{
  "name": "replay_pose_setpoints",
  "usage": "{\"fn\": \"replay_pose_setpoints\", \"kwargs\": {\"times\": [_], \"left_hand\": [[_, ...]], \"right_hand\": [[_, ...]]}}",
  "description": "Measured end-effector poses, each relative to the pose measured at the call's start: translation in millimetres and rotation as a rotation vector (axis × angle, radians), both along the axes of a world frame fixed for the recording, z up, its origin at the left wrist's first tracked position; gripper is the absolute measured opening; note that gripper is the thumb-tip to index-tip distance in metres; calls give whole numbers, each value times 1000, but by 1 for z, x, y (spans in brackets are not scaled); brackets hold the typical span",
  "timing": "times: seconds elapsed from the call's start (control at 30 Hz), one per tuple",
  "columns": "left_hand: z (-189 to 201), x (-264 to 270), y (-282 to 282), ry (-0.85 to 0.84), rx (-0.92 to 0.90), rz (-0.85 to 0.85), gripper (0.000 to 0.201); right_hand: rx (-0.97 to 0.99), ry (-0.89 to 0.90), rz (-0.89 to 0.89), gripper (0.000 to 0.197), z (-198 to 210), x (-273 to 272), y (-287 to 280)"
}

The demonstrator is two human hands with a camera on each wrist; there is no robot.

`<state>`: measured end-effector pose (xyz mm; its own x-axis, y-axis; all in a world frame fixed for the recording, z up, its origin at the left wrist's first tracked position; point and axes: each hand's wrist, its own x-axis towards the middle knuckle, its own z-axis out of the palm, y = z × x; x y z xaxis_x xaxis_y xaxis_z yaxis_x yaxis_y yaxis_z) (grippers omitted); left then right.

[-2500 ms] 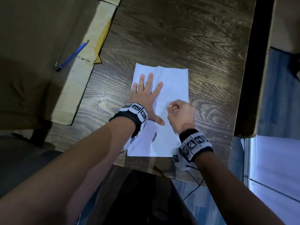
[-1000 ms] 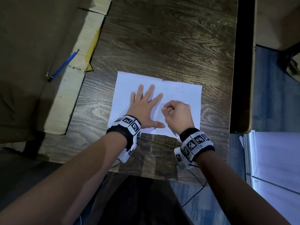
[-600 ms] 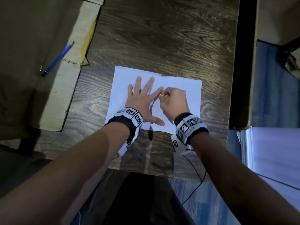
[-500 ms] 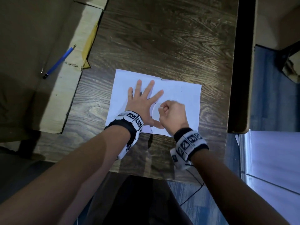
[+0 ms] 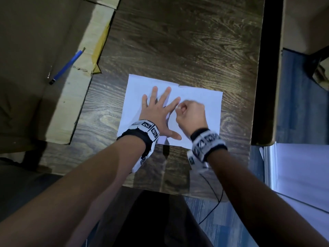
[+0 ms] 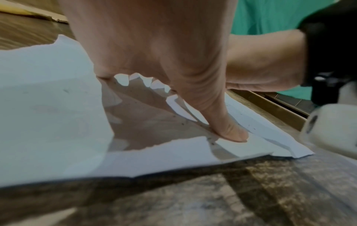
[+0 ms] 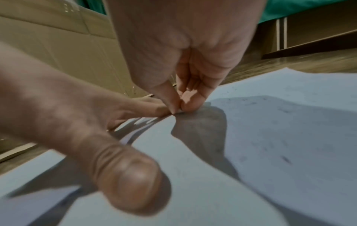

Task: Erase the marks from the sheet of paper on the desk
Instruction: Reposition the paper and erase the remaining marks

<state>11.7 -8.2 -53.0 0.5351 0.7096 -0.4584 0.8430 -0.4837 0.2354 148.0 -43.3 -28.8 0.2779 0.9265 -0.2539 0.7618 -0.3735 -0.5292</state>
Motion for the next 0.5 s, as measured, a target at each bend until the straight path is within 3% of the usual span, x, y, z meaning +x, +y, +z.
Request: {"fn": "replay_pose_setpoints", "kwargs": {"times": [0.1,0.23,0.4,0.5], "left_hand": [[1,0,-1,7,-8,0,137],[0,0,0,23,5,0,134],[3,0,0,13,-21,5,138],[2,0,1,23,-10,4,137]], "right_hand": [[43,34,-69,11,-5,-1,0],[-55,60,20,9,3,-6,-35],[4,42,-87,11,-4,2,12],[-30,46,-48,10,-1,-7,-19]]}}
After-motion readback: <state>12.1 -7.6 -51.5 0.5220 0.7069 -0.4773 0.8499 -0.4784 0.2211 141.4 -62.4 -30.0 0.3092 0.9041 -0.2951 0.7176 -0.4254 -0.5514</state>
